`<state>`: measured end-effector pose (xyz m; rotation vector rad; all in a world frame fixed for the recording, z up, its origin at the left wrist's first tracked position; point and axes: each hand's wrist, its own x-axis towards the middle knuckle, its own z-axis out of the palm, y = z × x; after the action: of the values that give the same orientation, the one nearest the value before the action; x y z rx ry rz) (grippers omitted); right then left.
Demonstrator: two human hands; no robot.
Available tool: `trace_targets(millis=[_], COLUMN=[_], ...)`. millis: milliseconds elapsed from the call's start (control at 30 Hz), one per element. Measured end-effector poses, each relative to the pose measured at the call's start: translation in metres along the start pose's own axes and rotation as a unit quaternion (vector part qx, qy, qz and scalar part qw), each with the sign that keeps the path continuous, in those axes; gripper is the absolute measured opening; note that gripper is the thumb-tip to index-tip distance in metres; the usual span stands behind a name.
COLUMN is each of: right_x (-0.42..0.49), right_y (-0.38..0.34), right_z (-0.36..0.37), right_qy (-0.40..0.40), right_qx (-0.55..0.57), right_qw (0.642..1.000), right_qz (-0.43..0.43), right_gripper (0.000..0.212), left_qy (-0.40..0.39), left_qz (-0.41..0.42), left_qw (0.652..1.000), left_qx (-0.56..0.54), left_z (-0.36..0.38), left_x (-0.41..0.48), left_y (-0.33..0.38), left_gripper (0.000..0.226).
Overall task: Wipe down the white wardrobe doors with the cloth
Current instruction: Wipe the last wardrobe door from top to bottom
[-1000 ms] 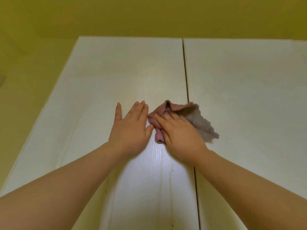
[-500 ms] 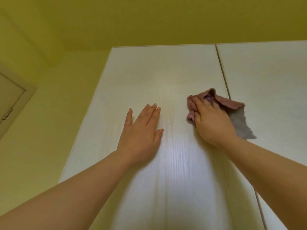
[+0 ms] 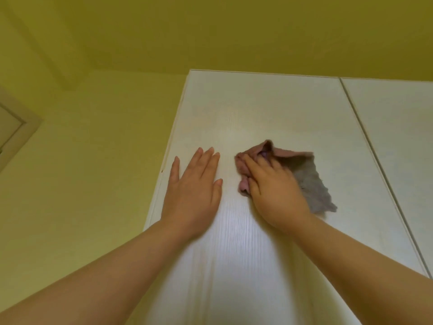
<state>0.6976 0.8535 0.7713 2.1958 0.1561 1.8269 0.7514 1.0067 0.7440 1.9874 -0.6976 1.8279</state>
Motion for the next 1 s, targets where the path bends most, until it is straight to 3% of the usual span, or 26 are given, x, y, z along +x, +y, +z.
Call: trace_targets(millis=[67,233,367,433,567,700,900,1000], right_x=[-0.001,0.02,0.0,0.002,0.017,0.002,0.016,0.018], right_y=[0.003,-0.002,-0.032,-0.026,-0.043,-0.062,-0.074,-0.088], right_z=[-0.007,-0.013,0.002,-0.001,0.003,0.009,0.012,0.017], right_qy=[-0.012,-0.013,-0.052,-0.047,-0.024,-0.056,-0.048,-0.056], right_qx=[0.031,0.074,0.088,0.1,0.09,0.106,0.04,0.029], right_qw=[0.999,0.996,0.989,0.986,0.994,0.979,0.98,0.973], right_qz=[-0.037,0.039,-0.107,-0.123,-0.052,-0.166,-0.189,-0.22], right_gripper=[0.053,0.052,0.052,0.053,0.047,0.056,0.06,0.064], left_qy=[0.01,0.052,0.107,0.095,0.059,-0.004,-0.001,-0.023], left_qz=[-0.02,-0.096,-0.216,-0.253,-0.294,-0.318,-0.313,-0.306], left_qw=[1.0,0.99,0.935,0.913,0.868,0.827,0.826,0.838], left_qx=[-0.015,-0.095,-0.26,-0.304,-0.396,-0.463,-0.469,-0.451], left_z=[-0.003,-0.001,-0.003,-0.004,-0.003,-0.004,-0.01,-0.009], left_x=[-0.003,-0.014,-0.022,-0.029,-0.03,-0.033,-0.035,-0.035], left_y=[-0.01,-0.024,-0.027,-0.025,-0.037,-0.052,-0.055,-0.058], left_gripper=[0.059,0.051,0.045,0.046,0.047,0.041,0.062,0.053])
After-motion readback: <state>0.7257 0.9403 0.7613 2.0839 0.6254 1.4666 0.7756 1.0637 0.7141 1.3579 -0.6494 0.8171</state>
